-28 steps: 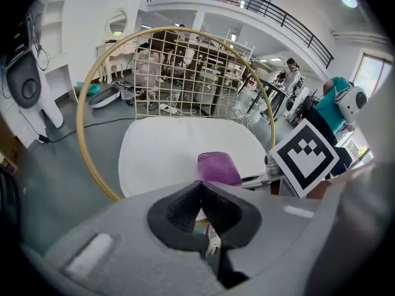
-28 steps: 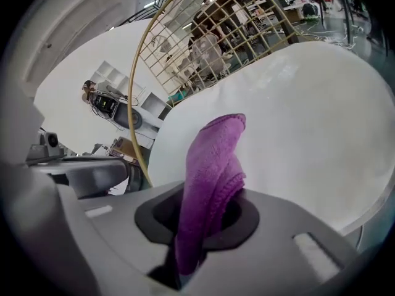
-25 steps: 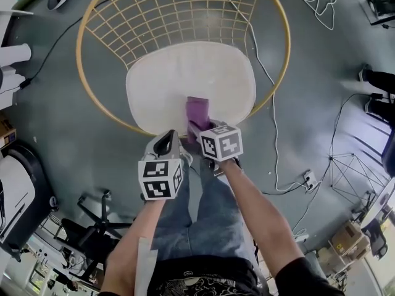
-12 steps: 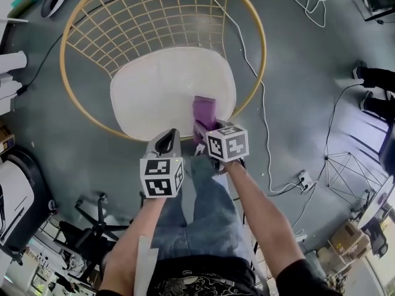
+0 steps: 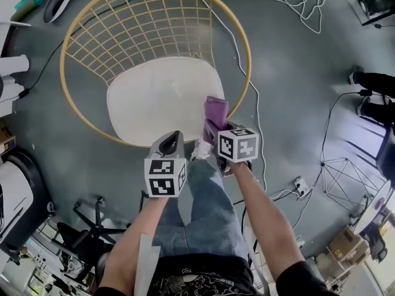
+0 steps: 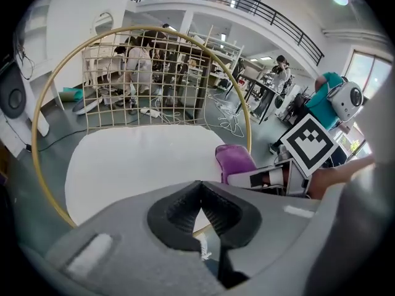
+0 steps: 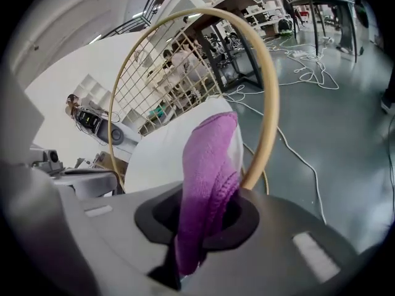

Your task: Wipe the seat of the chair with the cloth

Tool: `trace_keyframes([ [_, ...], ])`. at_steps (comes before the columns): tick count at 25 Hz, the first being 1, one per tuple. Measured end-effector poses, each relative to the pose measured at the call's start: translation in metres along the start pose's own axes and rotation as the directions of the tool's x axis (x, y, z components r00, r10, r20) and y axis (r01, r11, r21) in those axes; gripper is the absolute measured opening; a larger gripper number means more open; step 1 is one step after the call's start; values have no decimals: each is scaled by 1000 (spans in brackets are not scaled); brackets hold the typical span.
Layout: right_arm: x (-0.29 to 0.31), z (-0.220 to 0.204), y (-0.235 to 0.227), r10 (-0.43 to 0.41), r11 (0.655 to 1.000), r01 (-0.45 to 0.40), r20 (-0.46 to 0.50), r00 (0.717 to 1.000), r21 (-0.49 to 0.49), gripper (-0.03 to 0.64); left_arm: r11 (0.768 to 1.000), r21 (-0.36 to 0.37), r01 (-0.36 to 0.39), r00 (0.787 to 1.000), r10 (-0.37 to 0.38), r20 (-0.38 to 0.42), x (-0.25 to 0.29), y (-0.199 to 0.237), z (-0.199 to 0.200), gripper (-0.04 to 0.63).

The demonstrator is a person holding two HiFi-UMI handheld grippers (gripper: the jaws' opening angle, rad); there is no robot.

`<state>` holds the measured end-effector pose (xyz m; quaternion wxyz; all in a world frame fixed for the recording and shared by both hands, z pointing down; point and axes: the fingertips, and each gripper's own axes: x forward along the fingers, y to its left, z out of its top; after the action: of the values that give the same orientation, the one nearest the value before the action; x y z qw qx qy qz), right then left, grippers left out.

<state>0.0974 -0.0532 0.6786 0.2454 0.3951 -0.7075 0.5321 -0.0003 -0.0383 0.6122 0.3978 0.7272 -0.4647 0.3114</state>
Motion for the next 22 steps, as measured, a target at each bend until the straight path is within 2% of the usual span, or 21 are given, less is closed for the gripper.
trace_keyframes([
  [3,-11,4,-13,-20,999,19,13,1000,36,61,1000,5,-4,1000,4,13,-3,-10,11,2],
  [6,-21,6,-8,-9,1000,9,11,1000,21,61,1000,4,0,1000,0,19,-12,-18,17,2],
  [9,-31,11,6,31,999,-30,18,999,-45,61,1000,2,-9,1000,9,20,-14,-26,18,2],
  [14,-66,50,49,87,986,-73,88,992,-150,61,999,-10,-44,996,45,72,-43,-34,50,0],
  [18,-82,78,96,119,965,-83,134,984,-251,61,998,-36,-57,990,61,124,-74,-26,72,0],
  [22,-100,86,135,134,938,-73,161,978,-338,61,998,-39,-53,986,58,157,-100,-26,83,0],
])
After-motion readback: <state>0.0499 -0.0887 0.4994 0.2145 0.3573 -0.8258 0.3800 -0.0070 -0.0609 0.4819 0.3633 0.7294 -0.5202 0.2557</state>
